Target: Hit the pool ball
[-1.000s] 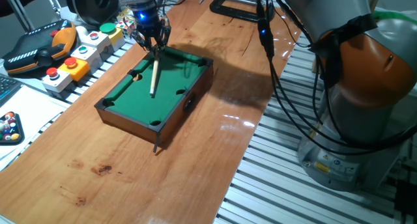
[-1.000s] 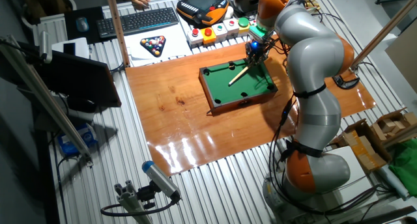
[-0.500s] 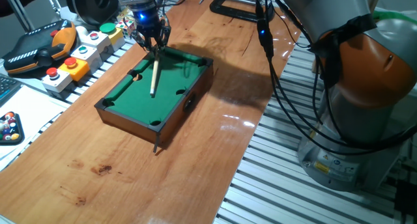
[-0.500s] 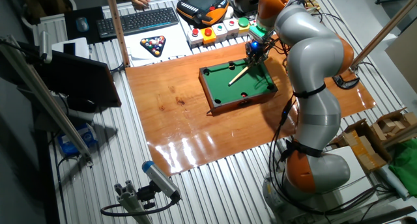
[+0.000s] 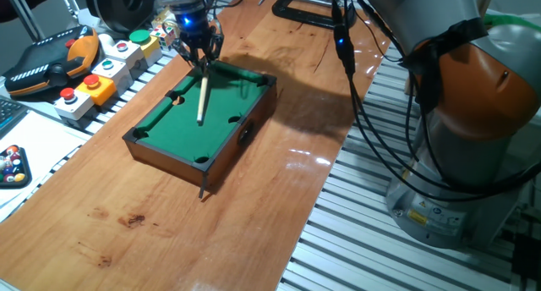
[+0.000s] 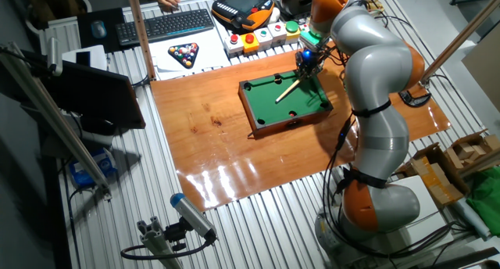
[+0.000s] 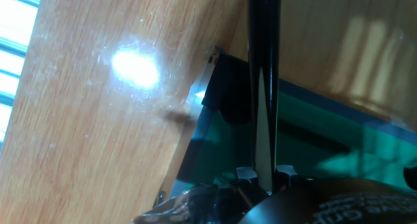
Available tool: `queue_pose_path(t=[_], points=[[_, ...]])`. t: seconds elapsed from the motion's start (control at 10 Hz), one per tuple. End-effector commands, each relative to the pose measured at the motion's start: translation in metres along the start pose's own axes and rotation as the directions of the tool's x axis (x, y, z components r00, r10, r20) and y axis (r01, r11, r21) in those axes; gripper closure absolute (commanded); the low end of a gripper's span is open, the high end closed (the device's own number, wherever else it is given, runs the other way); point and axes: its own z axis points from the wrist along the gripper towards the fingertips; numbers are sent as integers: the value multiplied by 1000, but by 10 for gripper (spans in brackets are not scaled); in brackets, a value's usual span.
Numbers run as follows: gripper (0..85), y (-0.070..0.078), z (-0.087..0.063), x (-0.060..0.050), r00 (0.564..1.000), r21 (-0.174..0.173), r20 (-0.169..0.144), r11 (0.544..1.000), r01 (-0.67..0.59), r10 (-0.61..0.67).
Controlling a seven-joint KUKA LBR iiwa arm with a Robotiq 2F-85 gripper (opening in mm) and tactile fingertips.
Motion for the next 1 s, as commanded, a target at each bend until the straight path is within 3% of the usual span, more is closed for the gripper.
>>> queue_pose_path(t=[0.0,0.1,0.7,0.9], points=[[840,0,0,0,1000,-2,0,1000,0,0],[837,0,0,0,1000,-3,0,1000,0,0],[593,1,3,-2,1000,-8,9,1000,-4,4],[647,2,4,-2,1000,-17,11,1000,-5,5]])
